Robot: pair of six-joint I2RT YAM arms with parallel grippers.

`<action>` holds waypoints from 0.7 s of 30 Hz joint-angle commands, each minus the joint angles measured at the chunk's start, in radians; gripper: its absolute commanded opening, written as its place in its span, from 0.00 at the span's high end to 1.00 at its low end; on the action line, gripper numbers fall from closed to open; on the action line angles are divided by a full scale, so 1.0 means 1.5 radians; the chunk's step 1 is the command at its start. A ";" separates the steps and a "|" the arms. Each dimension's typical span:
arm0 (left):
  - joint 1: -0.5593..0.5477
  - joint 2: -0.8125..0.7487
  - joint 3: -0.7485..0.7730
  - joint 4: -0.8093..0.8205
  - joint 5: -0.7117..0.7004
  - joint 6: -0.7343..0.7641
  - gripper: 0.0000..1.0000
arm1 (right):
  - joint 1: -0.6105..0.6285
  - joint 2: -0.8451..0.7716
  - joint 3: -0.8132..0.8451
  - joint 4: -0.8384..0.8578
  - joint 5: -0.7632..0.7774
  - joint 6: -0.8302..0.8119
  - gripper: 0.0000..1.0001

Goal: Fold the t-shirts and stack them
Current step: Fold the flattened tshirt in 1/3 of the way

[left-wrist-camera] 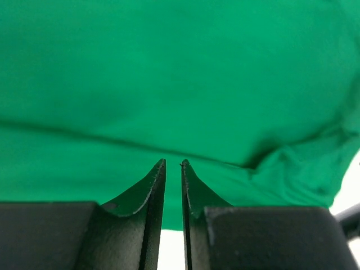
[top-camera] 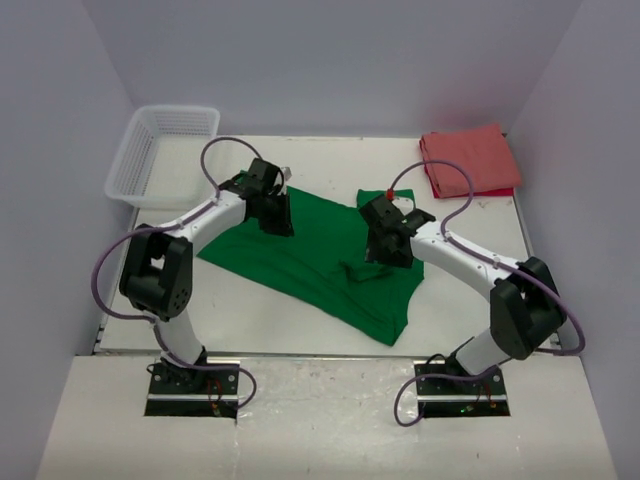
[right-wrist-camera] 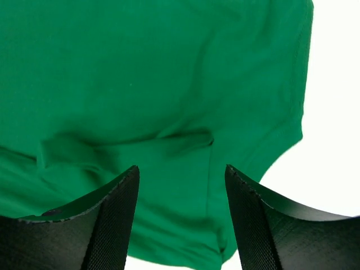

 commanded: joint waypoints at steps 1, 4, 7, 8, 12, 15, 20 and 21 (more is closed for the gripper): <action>-0.026 0.041 0.035 0.050 0.092 0.009 0.82 | -0.014 0.022 0.002 0.048 -0.041 -0.039 0.37; -0.037 0.064 0.051 0.057 0.099 0.004 0.81 | -0.024 0.044 -0.010 0.071 -0.061 -0.043 0.43; -0.051 0.080 0.071 0.061 0.119 0.005 0.81 | -0.030 0.069 -0.017 0.089 -0.077 -0.038 0.50; -0.054 0.083 0.075 0.061 0.127 0.005 0.81 | -0.029 0.071 -0.022 0.093 -0.078 -0.037 0.51; -0.072 0.102 0.096 0.060 0.159 0.004 0.81 | -0.029 0.063 -0.045 0.111 -0.087 -0.028 0.53; -0.087 0.118 0.116 0.053 0.162 0.006 0.81 | -0.030 0.049 -0.066 0.120 -0.086 -0.025 0.58; -0.100 0.133 0.133 0.042 0.155 0.001 0.81 | -0.027 0.033 -0.093 0.115 -0.079 -0.029 0.89; -0.101 0.133 0.132 0.042 0.152 0.002 0.82 | -0.027 0.016 -0.098 0.114 -0.073 -0.028 0.87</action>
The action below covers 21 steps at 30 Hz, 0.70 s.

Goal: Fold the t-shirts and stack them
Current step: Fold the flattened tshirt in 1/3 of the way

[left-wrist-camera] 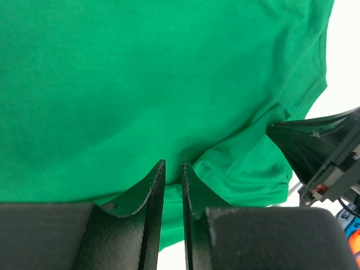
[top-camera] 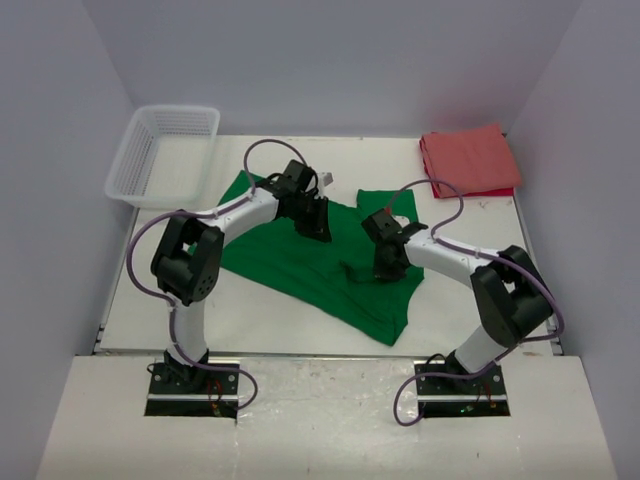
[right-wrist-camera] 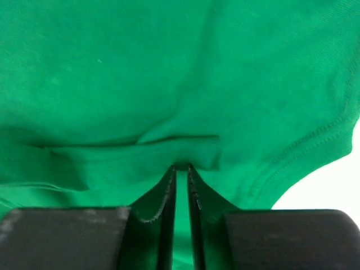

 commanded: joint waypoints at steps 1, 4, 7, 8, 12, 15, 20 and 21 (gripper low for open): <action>-0.006 0.001 0.022 0.001 0.000 0.005 0.82 | 0.001 -0.057 -0.014 0.014 0.024 -0.001 0.82; -0.008 0.002 0.021 -0.011 -0.028 0.012 0.82 | 0.001 -0.074 -0.009 0.004 0.065 -0.013 0.59; -0.011 -0.008 0.007 -0.034 -0.074 0.018 0.82 | 0.003 -0.092 0.002 -0.026 0.083 -0.023 0.55; -0.017 -0.013 0.003 -0.041 -0.097 0.019 0.83 | 0.004 -0.102 -0.001 -0.026 0.072 -0.025 0.56; -0.037 -0.070 -0.030 -0.107 -0.230 0.007 0.92 | 0.013 -0.144 -0.019 -0.019 0.014 -0.023 0.76; -0.059 -0.113 -0.061 -0.150 -0.317 -0.019 1.00 | 0.030 -0.156 -0.027 0.000 -0.014 -0.026 1.00; -0.096 -0.207 -0.146 -0.154 -0.341 -0.061 1.00 | 0.059 -0.105 -0.004 0.017 -0.042 -0.036 1.00; -0.101 -0.217 -0.156 -0.151 -0.344 -0.071 1.00 | 0.067 -0.096 -0.001 0.019 -0.051 -0.035 1.00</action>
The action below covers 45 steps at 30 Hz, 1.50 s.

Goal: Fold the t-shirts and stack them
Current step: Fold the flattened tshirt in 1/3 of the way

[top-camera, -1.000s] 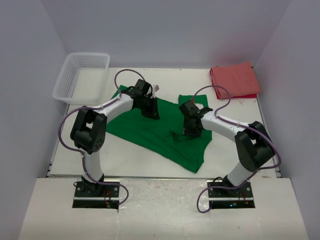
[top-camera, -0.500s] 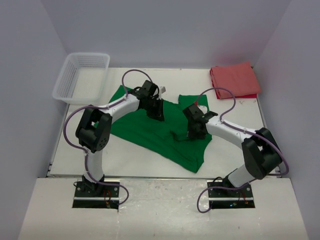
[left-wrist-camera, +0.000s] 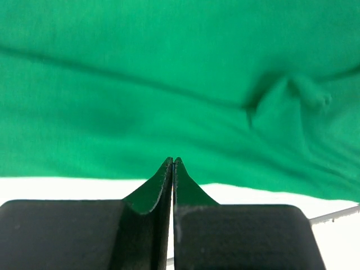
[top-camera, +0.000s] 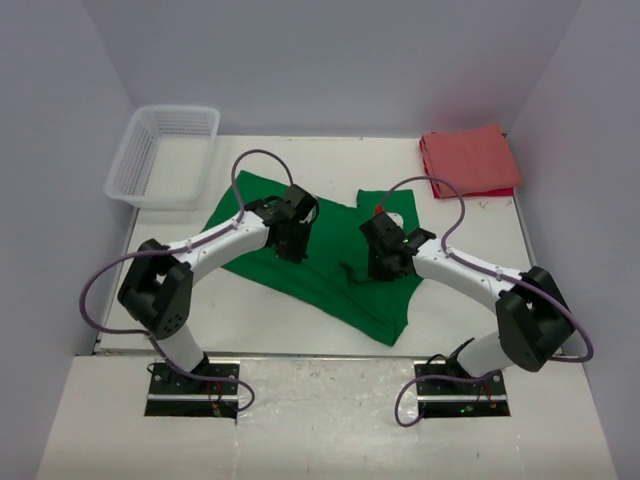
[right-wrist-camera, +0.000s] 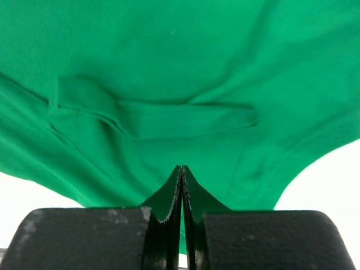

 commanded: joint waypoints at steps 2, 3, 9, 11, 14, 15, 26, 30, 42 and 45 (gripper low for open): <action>-0.024 -0.076 -0.057 -0.011 -0.054 -0.050 1.00 | 0.025 0.050 0.027 0.024 -0.033 -0.004 1.00; -0.026 -0.077 -0.064 -0.008 -0.050 -0.051 1.00 | 0.027 0.057 0.029 0.026 -0.037 -0.003 1.00; -0.027 -0.049 -0.110 0.022 -0.034 -0.054 1.00 | 0.030 0.084 0.025 0.034 -0.029 0.003 1.00; -0.026 -0.031 -0.115 0.036 -0.032 -0.055 1.00 | 0.031 0.087 0.023 0.035 -0.025 0.004 1.00; -0.027 -0.011 -0.111 0.043 -0.037 -0.051 1.00 | 0.031 0.086 0.021 0.033 -0.012 0.006 0.95; -0.027 -0.009 -0.110 0.045 -0.042 -0.049 1.00 | 0.031 0.082 0.021 0.031 -0.006 0.009 0.86; -0.027 0.030 -0.111 0.062 -0.042 -0.043 1.00 | 0.010 0.076 0.033 -0.030 0.070 0.020 0.46; -0.026 0.038 -0.118 0.068 -0.042 -0.040 1.00 | 0.000 0.095 0.046 -0.017 0.061 0.008 0.47; -0.026 0.055 -0.144 0.092 -0.026 -0.039 1.00 | -0.012 0.143 0.088 -0.004 0.050 -0.007 0.50; -0.026 0.058 -0.147 0.094 -0.025 -0.040 1.00 | -0.018 0.149 0.096 -0.004 0.051 -0.011 0.50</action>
